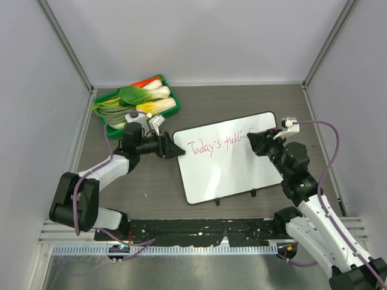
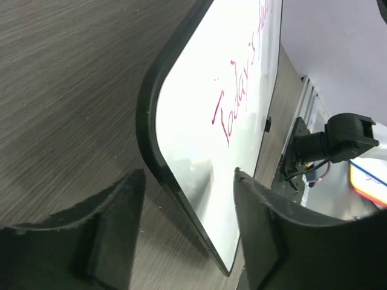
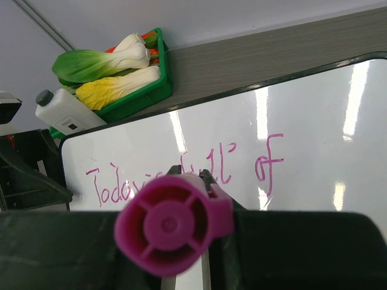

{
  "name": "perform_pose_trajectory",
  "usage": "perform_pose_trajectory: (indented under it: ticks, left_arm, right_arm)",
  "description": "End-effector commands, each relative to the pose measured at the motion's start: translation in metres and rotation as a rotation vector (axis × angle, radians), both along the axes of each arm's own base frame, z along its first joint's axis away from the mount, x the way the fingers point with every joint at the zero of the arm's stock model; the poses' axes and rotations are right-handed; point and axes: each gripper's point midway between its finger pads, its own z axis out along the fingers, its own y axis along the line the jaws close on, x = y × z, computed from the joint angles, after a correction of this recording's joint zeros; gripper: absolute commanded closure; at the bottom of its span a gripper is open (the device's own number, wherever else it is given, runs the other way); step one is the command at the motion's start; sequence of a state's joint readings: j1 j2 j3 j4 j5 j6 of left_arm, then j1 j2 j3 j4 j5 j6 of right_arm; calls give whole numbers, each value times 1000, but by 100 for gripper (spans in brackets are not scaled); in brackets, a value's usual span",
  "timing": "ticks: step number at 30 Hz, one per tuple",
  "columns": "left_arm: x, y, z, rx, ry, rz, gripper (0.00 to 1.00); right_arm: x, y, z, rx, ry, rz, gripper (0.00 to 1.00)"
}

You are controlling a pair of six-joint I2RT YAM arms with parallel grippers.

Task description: Write a sentence on the whiteboard

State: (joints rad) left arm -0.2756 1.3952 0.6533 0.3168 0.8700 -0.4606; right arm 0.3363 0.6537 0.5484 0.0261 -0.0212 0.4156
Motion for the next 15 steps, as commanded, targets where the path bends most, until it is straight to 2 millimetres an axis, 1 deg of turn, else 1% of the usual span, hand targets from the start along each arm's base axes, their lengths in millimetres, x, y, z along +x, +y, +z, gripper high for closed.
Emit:
perform_pose_trajectory:
  ticks: [1, 4, 6, 11, 12, 15]
  left_arm:
    - [4, 6, 23, -2, -120, 67, 32]
    - [1, 10, 35, -27, -141, 119, 22]
    - [0, 17, 38, -26, -132, 181, 18]
    - [-3, 44, 22, 46, -38, 373, 13]
    - [-6, 47, 21, 46, -24, 390, 12]
    - [-17, 49, 24, 11, 0, 411, 11]
  right_arm:
    - [-7, -3, 24, 29, -77, 1, 99]
    - [-11, -2, 28, 32, -86, 11, 99]
    - [-13, -3, 30, 37, -90, 12, 99]
    - [-17, -3, 31, 60, -98, 15, 99]
    - [-18, -2, 31, 69, -94, 18, 99]
    - [-17, -2, 30, 79, -89, 17, 99]
